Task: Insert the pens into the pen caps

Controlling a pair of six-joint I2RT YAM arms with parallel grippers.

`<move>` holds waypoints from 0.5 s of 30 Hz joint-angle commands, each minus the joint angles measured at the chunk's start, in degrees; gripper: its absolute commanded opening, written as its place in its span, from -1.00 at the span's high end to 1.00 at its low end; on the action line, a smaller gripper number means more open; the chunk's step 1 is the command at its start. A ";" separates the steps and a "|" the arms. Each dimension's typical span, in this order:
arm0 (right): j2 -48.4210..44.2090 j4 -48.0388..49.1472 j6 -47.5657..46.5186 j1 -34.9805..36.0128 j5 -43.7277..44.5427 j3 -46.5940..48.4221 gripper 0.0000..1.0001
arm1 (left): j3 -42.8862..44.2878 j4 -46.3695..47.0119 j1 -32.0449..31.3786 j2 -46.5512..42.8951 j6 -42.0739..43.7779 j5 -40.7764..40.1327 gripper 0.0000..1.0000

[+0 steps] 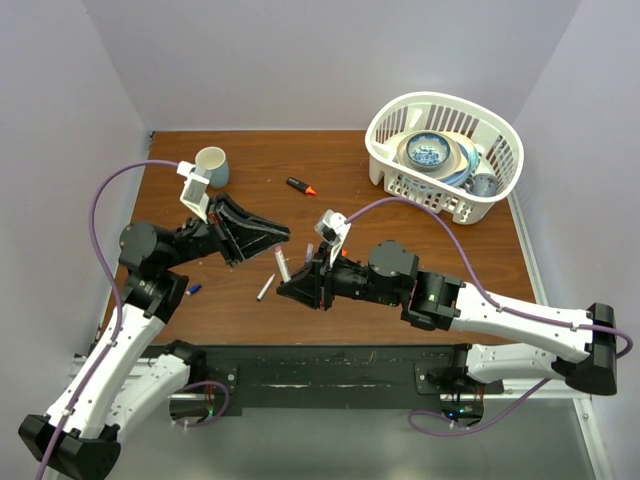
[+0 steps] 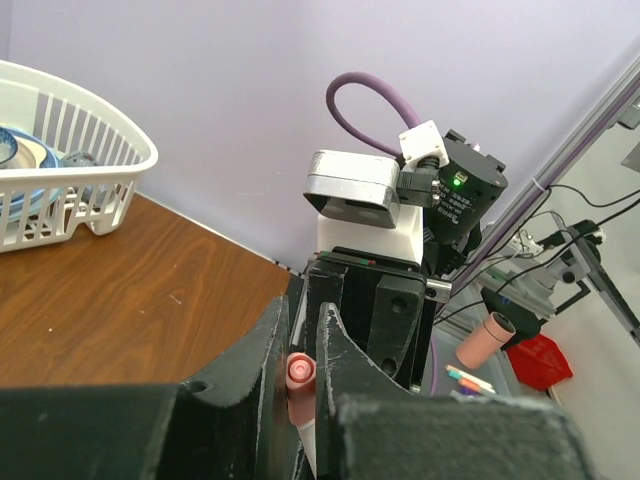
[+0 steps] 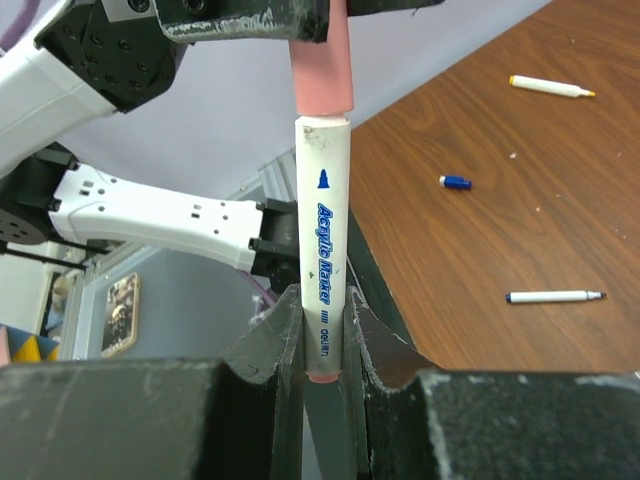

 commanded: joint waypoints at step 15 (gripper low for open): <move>3.94 2.64 -10.37 -0.08 4.34 14.21 1.00 | -17.84 17.18 -0.21 -3.43 -23.59 1.29 1.00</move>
